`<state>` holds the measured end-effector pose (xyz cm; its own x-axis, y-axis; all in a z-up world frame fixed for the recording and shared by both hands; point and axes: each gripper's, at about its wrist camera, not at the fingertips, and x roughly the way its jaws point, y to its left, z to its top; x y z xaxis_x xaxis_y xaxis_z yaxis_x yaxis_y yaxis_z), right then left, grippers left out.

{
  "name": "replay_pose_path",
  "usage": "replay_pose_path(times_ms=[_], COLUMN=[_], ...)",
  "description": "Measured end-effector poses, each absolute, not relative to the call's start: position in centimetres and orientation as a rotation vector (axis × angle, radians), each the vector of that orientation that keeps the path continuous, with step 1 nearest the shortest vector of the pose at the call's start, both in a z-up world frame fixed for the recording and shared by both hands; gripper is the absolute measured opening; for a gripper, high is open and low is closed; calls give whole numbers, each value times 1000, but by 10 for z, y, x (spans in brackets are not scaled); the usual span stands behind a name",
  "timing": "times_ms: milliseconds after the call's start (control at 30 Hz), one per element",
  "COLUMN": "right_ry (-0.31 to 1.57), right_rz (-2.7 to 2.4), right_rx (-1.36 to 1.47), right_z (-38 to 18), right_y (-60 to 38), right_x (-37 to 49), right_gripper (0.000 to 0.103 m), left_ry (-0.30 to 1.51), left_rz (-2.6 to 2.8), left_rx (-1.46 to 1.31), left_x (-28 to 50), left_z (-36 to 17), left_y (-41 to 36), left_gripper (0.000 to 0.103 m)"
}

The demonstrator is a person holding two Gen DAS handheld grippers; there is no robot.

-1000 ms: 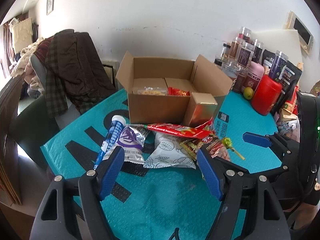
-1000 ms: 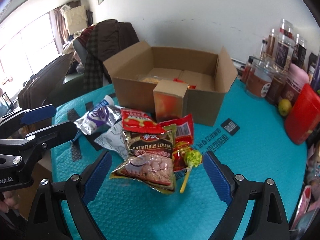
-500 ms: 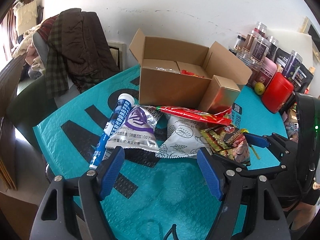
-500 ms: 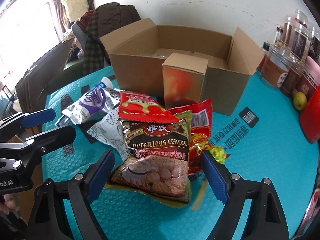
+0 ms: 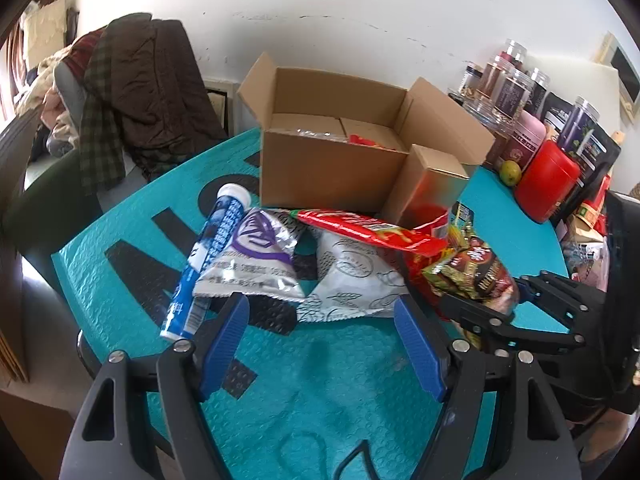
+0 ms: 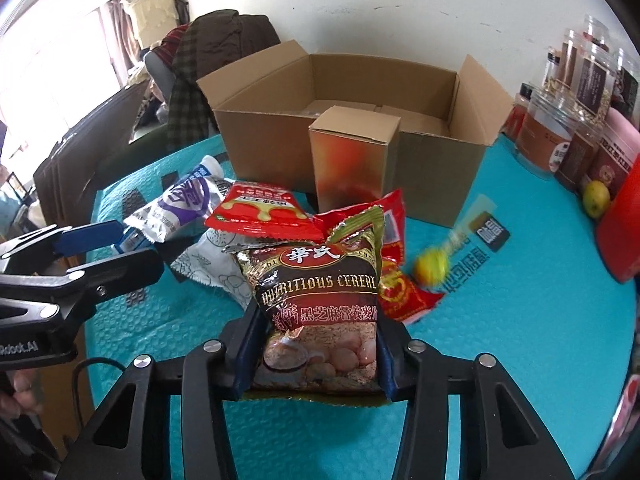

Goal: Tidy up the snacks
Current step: 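Grasp the brown cereal bag with the right tool while the left tool grasps the white bread pouch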

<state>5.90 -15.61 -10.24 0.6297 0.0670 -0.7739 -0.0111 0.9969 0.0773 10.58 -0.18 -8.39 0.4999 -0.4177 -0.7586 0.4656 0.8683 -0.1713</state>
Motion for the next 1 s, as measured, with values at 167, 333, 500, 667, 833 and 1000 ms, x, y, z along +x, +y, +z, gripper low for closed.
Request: replay_pose_path(times_ms=[167, 333, 500, 667, 833, 1000], right_ry=[857, 846, 860, 885, 908, 931], right_rz=[19, -20, -56, -64, -66, -75], right_rx=[95, 120, 156, 172, 165, 162], right_z=[-89, -85, -92, -101, -105, -107], right_y=[-171, -188, -206, -214, -215, -214], right_x=[40, 26, 20, 21, 24, 25], right_gripper=[47, 47, 47, 47, 47, 47], left_ry=[908, 924, 941, 997, 1009, 1010], left_rz=[-582, -609, -569, -539, -548, -572], left_rx=[59, 84, 155, 213, 234, 225], left_x=[105, 109, 120, 134, 140, 145], left_z=[-84, -91, -105, -123, -132, -139], left_y=[-17, -40, -62, -75, -81, -85], left_gripper=[75, 75, 75, 75, 75, 66])
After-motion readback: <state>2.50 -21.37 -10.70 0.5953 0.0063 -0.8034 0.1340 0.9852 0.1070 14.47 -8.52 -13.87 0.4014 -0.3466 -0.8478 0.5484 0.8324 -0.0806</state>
